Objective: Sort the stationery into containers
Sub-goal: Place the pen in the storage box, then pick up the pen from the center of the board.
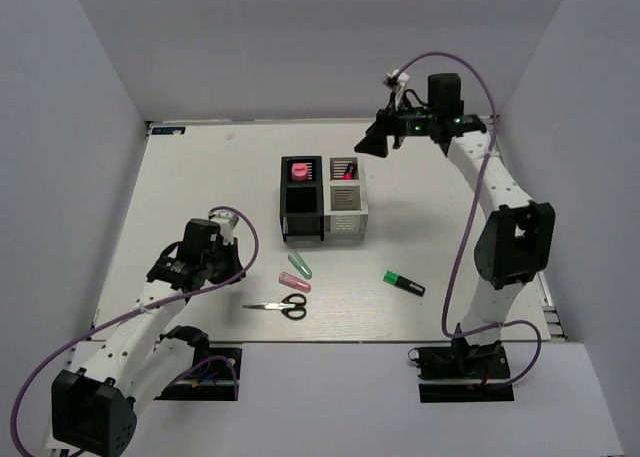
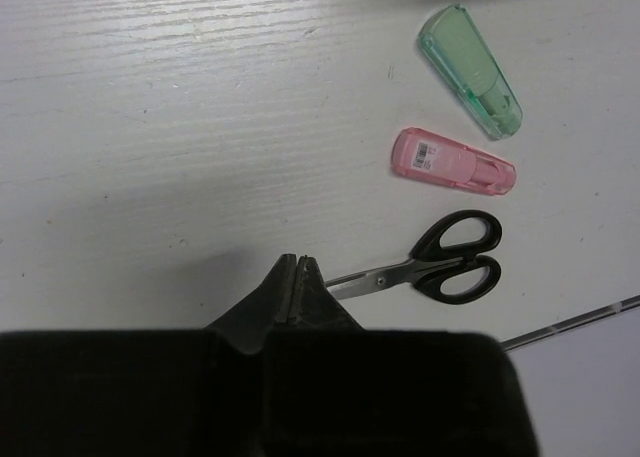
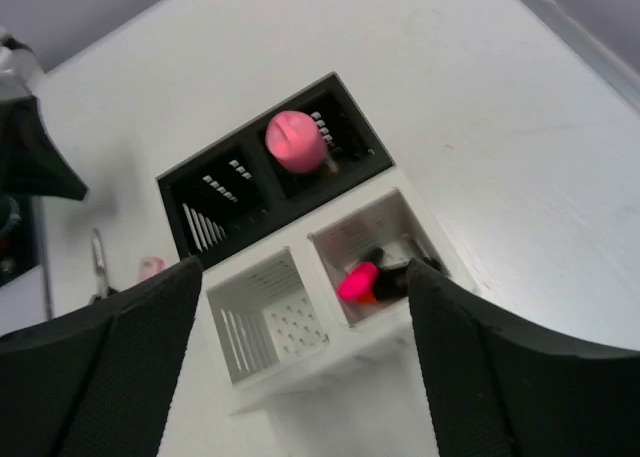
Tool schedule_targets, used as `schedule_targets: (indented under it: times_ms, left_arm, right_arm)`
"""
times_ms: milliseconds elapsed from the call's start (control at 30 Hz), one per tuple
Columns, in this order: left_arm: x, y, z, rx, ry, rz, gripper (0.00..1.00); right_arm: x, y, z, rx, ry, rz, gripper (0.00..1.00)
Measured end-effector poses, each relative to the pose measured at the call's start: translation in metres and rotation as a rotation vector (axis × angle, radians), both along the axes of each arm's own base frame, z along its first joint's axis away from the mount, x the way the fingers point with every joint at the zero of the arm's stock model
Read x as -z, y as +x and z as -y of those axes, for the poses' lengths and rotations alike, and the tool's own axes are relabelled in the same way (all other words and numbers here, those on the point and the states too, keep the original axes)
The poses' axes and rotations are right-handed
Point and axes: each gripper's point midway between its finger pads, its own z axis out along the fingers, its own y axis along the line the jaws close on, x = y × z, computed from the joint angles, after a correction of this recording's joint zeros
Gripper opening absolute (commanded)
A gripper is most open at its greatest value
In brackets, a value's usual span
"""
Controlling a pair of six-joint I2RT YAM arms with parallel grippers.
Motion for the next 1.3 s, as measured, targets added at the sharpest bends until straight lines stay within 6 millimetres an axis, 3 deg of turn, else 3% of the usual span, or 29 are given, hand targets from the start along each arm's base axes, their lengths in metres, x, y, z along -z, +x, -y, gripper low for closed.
schedule_targets:
  times_ms: [33,67,100,167,200,267,300,333,400,433,633,1000,1300]
  left_arm:
    - [0.0,0.0,0.0,0.0,-0.001,0.002,0.48]
    - [-0.001,0.0,0.0,0.002,0.001,0.005,0.65]
    - [-0.001,0.0,0.0,0.0,-0.003,0.006,0.74]
    - [-0.002,0.0,0.001,-0.003,-0.01,0.007,0.8]
    - [-0.003,0.0,0.001,-0.004,-0.011,0.007,0.8]
    - [-0.003,0.0,0.001,-0.004,-0.014,0.007,0.82]
    - [-0.003,-0.001,0.002,-0.003,-0.015,0.005,0.82]
    - [-0.003,-0.001,0.002,-0.002,-0.017,0.004,0.82]
    - [-0.003,-0.001,0.003,0.001,-0.021,0.002,0.82]
    - [-0.003,-0.001,0.003,0.003,-0.023,0.002,0.82]
    - [-0.003,-0.002,0.004,0.004,-0.024,0.0,0.82]
    - [-0.002,-0.003,0.003,0.004,-0.022,-0.004,0.82]
    - [-0.002,-0.003,0.003,0.004,-0.022,-0.005,0.82]
  right_arm:
    - [-0.007,-0.003,0.007,0.009,-0.035,-0.011,0.9]
    - [-0.013,-0.006,0.017,0.017,-0.089,-0.006,0.9]
    - [-0.015,-0.01,0.026,0.021,-0.145,0.003,0.9]
    - [0.004,-0.026,0.052,0.048,-0.285,-0.011,0.88]
    - [0.023,-0.038,0.065,0.063,-0.357,-0.031,0.81]
    - [0.087,-0.088,0.096,0.067,-0.518,-0.098,0.65]
    - [0.119,-0.123,0.11,0.048,-0.598,-0.164,0.58]
    - [0.151,-0.156,0.124,0.023,-0.681,-0.225,0.44]
    - [0.187,-0.206,0.143,-0.046,-0.81,-0.32,0.4]
    - [0.194,-0.216,0.148,-0.069,-0.849,-0.339,0.42]
    - [0.201,-0.207,0.154,-0.058,-0.938,-0.26,0.61]
    - [0.231,-0.222,0.137,-0.076,-0.979,-0.235,0.65]
    - [0.238,-0.212,0.123,-0.052,-0.981,-0.188,0.65]
